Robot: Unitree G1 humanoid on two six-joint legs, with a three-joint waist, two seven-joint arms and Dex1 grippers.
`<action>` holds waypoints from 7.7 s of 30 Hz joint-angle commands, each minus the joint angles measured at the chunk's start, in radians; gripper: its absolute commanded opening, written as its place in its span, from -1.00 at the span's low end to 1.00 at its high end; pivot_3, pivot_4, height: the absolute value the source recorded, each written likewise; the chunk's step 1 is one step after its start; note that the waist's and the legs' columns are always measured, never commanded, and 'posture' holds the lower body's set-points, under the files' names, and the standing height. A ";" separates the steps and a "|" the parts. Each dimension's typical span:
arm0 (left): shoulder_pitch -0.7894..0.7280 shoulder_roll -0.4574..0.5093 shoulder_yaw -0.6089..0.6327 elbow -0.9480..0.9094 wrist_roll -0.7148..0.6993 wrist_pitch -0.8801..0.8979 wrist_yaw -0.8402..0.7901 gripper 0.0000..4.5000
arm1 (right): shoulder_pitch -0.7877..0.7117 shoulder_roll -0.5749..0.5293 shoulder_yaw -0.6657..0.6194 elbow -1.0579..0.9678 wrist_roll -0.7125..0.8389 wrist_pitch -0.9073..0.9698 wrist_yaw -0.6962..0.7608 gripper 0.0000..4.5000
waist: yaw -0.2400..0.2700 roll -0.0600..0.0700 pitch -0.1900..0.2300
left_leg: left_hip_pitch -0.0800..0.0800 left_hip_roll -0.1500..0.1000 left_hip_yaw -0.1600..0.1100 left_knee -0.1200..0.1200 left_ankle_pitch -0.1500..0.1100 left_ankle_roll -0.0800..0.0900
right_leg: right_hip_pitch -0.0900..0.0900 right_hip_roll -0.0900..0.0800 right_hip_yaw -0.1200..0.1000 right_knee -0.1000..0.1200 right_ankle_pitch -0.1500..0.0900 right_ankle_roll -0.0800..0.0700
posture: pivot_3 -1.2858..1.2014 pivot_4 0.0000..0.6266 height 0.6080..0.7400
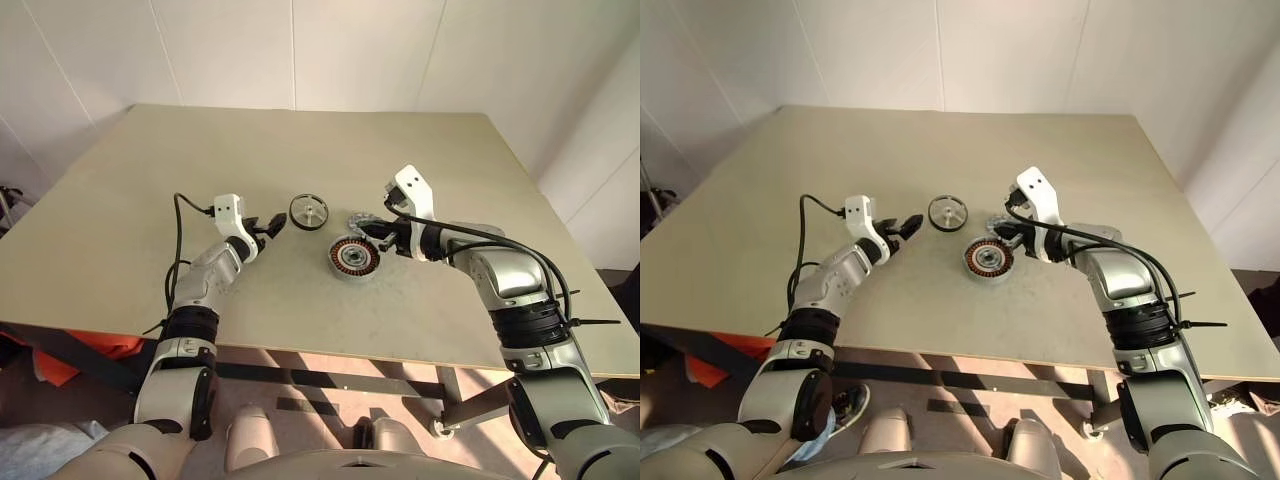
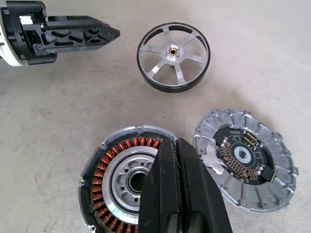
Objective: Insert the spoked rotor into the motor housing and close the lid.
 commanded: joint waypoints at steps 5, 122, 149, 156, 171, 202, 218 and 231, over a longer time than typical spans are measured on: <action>-0.167 -0.040 0.053 0.194 -0.066 0.014 -0.057 0.96 | -0.018 -0.004 -0.021 -0.056 0.023 0.008 -0.005 -0.99 | 0.004 0.000 0.000 | -0.001 0.000 0.000 0.000 0.001 -0.002 | 0.000 0.000 0.000 -0.002 0.000 0.000 | 0.03 -1.00 1.00; -0.545 -0.182 0.169 0.714 0.042 -0.198 0.200 -0.61 | -0.308 0.024 -0.118 0.596 -0.084 -0.349 -0.050 -1.00 | 0.027 -0.002 0.002 | -0.004 -0.002 -0.001 -0.001 0.000 0.001 | 0.003 -0.002 -0.004 -0.008 0.001 0.001 | 0.03 -1.00 1.00; -0.408 0.015 0.186 0.542 0.011 -0.111 -0.044 -0.61 | -0.271 0.033 -0.133 0.574 -0.081 -0.340 -0.075 -1.00 | 0.028 -0.002 0.003 | -0.004 -0.001 -0.001 -0.002 -0.001 0.002 | 0.002 -0.002 -0.005 -0.008 0.000 0.001 | 0.03 -1.00 1.00; -0.315 0.045 0.088 0.354 0.055 -0.099 -0.079 -0.61 | -0.257 0.000 -0.153 0.559 -0.077 -0.333 -0.078 -1.00 | 0.026 -0.003 0.003 | -0.004 -0.001 -0.001 -0.002 -0.001 0.001 | 0.002 -0.002 -0.005 -0.008 0.000 0.001 | 0.03 -1.00 1.00; -0.178 0.022 0.003 0.091 0.019 0.061 -0.124 0.11 | -0.149 -0.050 -0.205 0.402 -0.057 -0.248 -0.111 -1.00 | 0.020 -0.003 0.003 | -0.003 -0.001 -0.001 -0.002 -0.001 0.002 | 0.002 -0.002 -0.004 -0.008 0.000 0.001 | 0.03 -1.00 1.00; -0.257 -0.049 0.092 0.252 -0.042 0.063 -0.023 0.11 | -0.145 -0.036 -0.192 0.387 -0.064 -0.252 -0.129 -1.00 | 0.019 -0.003 0.003 | -0.003 -0.002 -0.001 -0.002 -0.001 0.002 | 0.002 -0.002 -0.004 -0.008 0.000 0.001 | 0.03 -1.00 1.00; -0.321 -0.065 -0.190 0.395 0.261 -0.267 -0.061 0.11 | -0.119 -0.027 -0.187 0.360 -0.064 -0.247 -0.138 -1.00 | 0.020 -0.003 0.003 | -0.003 -0.002 -0.001 -0.003 -0.001 0.001 | 0.002 -0.002 -0.004 -0.008 0.000 0.001 | 0.03 -1.00 1.00; -0.354 -0.091 -0.178 0.533 0.286 -0.338 -0.033 0.11 | -0.105 -0.036 -0.195 0.341 -0.061 -0.233 -0.141 -1.00 | 0.022 -0.003 0.003 | -0.003 -0.002 -0.001 -0.002 -0.001 0.001 | 0.003 -0.002 -0.004 -0.008 0.000 0.001 | 0.03 -1.00 1.00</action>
